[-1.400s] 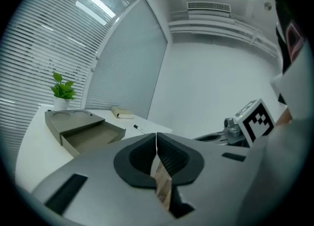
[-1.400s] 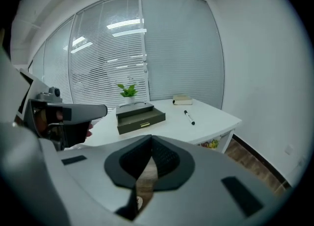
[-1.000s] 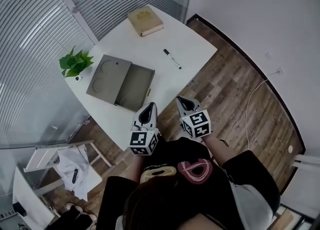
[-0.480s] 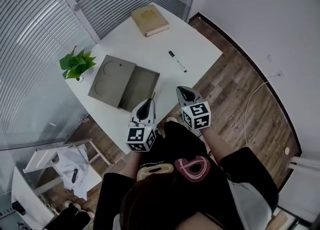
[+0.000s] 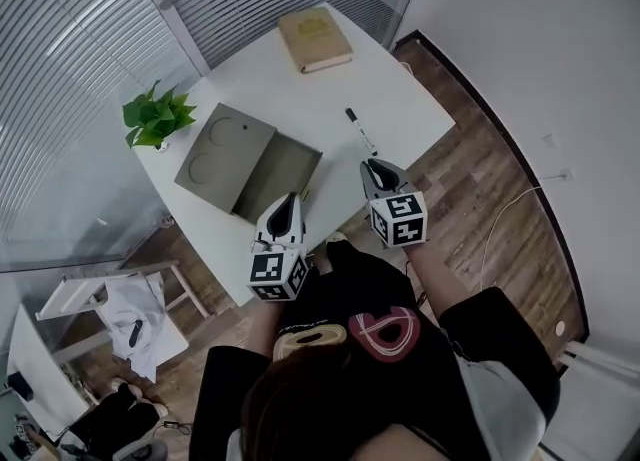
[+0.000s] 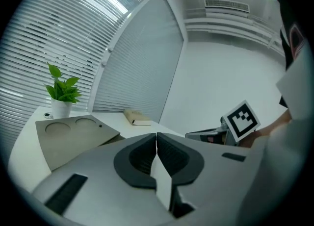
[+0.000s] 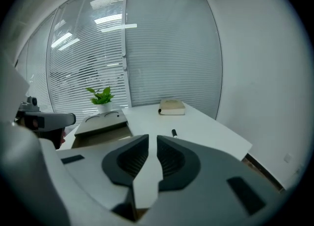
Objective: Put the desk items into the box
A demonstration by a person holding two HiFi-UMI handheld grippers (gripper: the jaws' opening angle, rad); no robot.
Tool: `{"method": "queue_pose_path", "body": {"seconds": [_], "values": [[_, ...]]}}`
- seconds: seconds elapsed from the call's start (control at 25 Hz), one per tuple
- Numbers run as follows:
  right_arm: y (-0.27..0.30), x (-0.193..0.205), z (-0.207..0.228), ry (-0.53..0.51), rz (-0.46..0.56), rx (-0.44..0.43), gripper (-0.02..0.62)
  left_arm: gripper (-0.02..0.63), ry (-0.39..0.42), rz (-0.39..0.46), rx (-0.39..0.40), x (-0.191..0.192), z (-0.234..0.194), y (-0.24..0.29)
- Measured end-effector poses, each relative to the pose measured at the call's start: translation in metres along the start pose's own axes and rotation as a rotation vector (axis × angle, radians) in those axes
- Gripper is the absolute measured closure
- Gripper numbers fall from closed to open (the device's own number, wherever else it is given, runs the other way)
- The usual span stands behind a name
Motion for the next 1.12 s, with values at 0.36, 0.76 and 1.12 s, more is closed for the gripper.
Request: {"method": "queue_pose_path", "body": {"seconds": [0.36,0.76,1.12], "values": [[0.04,0.0,0.039,0.039,-0.072,-0.032,0.439,0.586,-0.006,0.026,-0.105,-0.005,-0.015,0.007],[0.084,0.009,0.067,0.024,-0.212,-0.059,0.436,0.586,-0.035,0.048,-0.217,-0.005,-0.027,0.009],[0.116,0.022,0.079,-0.011,-0.33,-0.079,0.436,0.586,-0.051,0.052,-0.296,-0.003,-0.036,0.012]]}}
Point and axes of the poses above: the fingertips, and each gripper's own axes: y forward along the fingers, z to its right, x out of its underside, the point moved 6 cm from there along -y, backward along the fingers, and after that the axes turned 2 degrees about -y, right-handed, at the moved point
